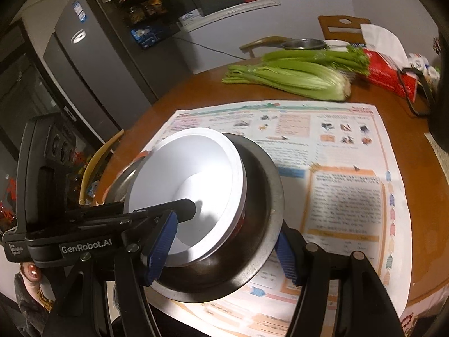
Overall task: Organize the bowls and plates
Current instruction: 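Carry the nested bowl stack with both tools over the plate stack, then lower the bowl stack onto the metal plate and open both tools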
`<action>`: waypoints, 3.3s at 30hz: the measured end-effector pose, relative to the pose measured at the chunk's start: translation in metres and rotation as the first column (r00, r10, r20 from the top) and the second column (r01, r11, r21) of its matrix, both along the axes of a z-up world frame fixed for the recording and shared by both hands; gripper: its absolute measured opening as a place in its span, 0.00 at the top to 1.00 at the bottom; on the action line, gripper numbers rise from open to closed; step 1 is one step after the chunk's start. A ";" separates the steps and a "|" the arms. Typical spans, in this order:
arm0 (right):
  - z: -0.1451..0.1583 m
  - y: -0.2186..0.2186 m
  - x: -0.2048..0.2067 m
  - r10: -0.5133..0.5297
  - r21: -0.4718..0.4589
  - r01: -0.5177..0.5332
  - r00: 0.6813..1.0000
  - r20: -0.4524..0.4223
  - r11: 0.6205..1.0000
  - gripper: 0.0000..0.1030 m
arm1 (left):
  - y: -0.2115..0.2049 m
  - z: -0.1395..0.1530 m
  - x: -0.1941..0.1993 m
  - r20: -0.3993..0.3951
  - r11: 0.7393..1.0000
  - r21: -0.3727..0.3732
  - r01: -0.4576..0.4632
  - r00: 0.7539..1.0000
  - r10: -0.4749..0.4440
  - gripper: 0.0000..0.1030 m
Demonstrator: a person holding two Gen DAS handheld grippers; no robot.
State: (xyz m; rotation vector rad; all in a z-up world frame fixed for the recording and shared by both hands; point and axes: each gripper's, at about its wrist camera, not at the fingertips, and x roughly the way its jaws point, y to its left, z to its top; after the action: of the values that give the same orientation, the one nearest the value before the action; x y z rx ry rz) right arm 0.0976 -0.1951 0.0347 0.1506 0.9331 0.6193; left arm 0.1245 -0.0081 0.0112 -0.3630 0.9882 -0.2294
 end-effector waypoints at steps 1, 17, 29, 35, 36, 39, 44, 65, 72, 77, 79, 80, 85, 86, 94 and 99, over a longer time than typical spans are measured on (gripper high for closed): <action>0.003 0.003 0.000 0.007 0.002 -0.007 1.000 0.004 1.000 0.35 | 0.005 0.003 -0.003 0.008 1.000 -0.004 -0.008 1.000 0.008 0.52; 0.062 0.092 0.006 0.180 0.004 -0.181 0.981 0.075 0.983 0.35 | 0.096 0.061 -0.026 0.102 0.989 0.029 -0.148 0.984 0.144 0.51; 0.079 0.179 0.004 0.333 -0.012 -0.333 0.940 0.070 0.943 0.35 | 0.169 0.069 -0.050 0.119 0.961 0.038 -0.274 0.956 0.268 0.51; 0.066 0.208 0.004 0.370 -0.019 -0.370 0.928 0.047 0.929 0.35 | 0.192 0.047 -0.052 0.077 0.953 0.030 -0.303 0.951 0.300 0.52; 0.061 0.212 0.005 0.374 -0.020 -0.373 0.927 0.036 0.927 0.35 | 0.194 0.043 -0.051 0.071 0.952 0.030 -0.305 0.951 0.302 0.52; 0.046 0.221 0.009 0.379 -0.022 -0.379 0.925 0.002 0.925 0.35 | 0.200 0.026 -0.047 0.044 0.952 0.026 -0.305 0.952 0.304 0.52; 0.023 0.230 0.019 0.368 -0.048 -0.370 0.929 -0.039 0.928 0.36 | 0.203 -0.001 -0.034 -0.002 0.955 0.021 -0.297 0.955 0.297 0.52; -0.018 0.237 0.041 0.340 -0.085 -0.348 0.936 -0.095 0.934 0.36 | 0.206 -0.040 -0.011 -0.065 0.960 0.014 -0.280 0.958 0.281 0.51; -0.019 0.238 0.041 0.337 -0.090 -0.344 0.938 -0.084 0.935 0.36 | 0.208 -0.040 -0.011 -0.060 0.961 0.010 -0.275 0.960 0.275 0.51; -0.018 0.239 0.042 0.328 -0.119 -0.335 0.942 -0.071 0.935 0.36 | 0.208 -0.041 -0.010 -0.061 0.961 0.013 -0.276 0.959 0.276 0.51; -0.018 0.238 0.042 0.328 -0.125 -0.334 0.942 -0.066 0.934 0.36 | 0.208 -0.041 -0.011 -0.057 0.961 0.014 -0.277 0.959 0.278 0.51; -0.017 0.238 0.042 0.327 -0.129 -0.333 0.943 -0.065 0.934 0.36 | 0.208 -0.040 -0.011 -0.056 0.961 0.016 -0.277 0.959 0.278 0.51; -0.012 0.238 0.041 0.309 -0.179 -0.307 0.951 -0.015 0.935 0.36 | 0.209 -0.036 -0.014 -0.042 0.958 0.030 -0.285 0.957 0.286 0.51; -0.011 0.238 0.040 0.307 -0.187 -0.302 0.952 -0.006 0.935 0.36 | 0.209 -0.035 -0.015 -0.040 0.958 0.032 -0.285 0.957 0.286 0.51; -0.004 0.237 0.038 0.302 -0.218 -0.287 0.953 0.037 0.933 0.36 | 0.213 -0.023 -0.024 0.001 0.945 0.069 -0.319 0.947 0.320 0.51; -0.001 0.235 0.037 0.300 -0.211 -0.284 0.953 0.045 0.935 0.36 | 0.220 -0.010 -0.034 0.045 0.930 0.092 -0.356 0.935 0.353 0.51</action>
State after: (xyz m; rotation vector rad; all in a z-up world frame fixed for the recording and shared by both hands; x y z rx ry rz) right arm 0.1348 0.0394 0.0340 -0.1978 0.9455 0.7939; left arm 0.0905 0.2117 0.0010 -0.4397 0.8852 0.1423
